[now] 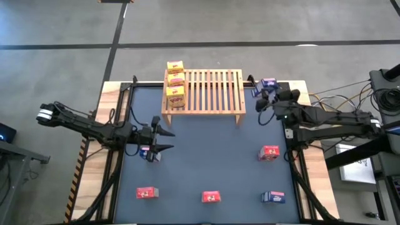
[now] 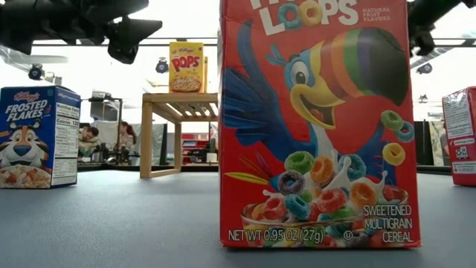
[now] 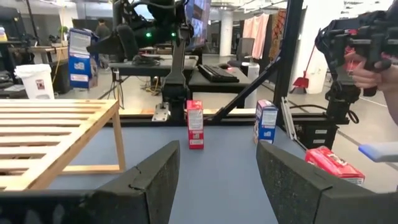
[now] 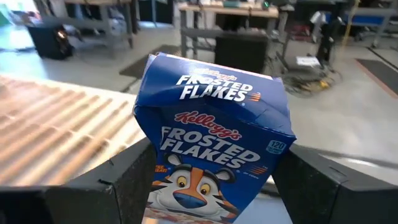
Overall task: Stack cereal on shelf
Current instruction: Put the top right blue cereal box on the shelf
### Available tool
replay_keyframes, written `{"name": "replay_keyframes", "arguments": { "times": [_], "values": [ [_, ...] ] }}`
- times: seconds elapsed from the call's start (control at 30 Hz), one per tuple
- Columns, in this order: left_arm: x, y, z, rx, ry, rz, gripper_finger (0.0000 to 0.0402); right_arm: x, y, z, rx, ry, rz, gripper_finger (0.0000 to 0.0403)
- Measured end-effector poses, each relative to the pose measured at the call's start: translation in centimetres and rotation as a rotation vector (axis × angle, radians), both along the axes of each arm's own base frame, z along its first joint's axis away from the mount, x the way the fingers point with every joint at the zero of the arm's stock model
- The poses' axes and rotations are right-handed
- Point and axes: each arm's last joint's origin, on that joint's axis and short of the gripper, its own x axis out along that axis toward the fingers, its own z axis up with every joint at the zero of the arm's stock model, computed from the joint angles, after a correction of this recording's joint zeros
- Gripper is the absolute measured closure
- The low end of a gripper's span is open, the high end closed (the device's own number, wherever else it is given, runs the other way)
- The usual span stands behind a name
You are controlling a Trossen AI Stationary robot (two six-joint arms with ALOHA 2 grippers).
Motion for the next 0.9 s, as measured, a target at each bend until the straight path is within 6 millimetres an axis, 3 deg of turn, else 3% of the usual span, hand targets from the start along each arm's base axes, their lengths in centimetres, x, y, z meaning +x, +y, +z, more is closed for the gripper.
{"name": "replay_keyframes", "arguments": {
  "times": [0.23,0.5,0.7,0.9],
  "values": [
    [0.1,0.0,0.5,0.014,-0.016,0.001,0.0205,3.3,-0.4,1.9,-0.105,-0.099,0.042,0.0123],
    [0.1,0.0,0.5,0.016,-0.015,0.01,0.0205,7.9,-1.0,1.8,-0.191,-0.238,0.041,0.0119],
    [0.1,0.0,0.4,0.018,-0.007,0.01,0.0205,11.9,-2.0,0.9,-0.202,-0.182,0.026,0.0128],
    [0.1,0.0,0.4,0.018,-0.005,0.01,0.0205,16.6,-3.2,1.5,-0.211,-0.135,0.015,0.0121]
  ]
}}
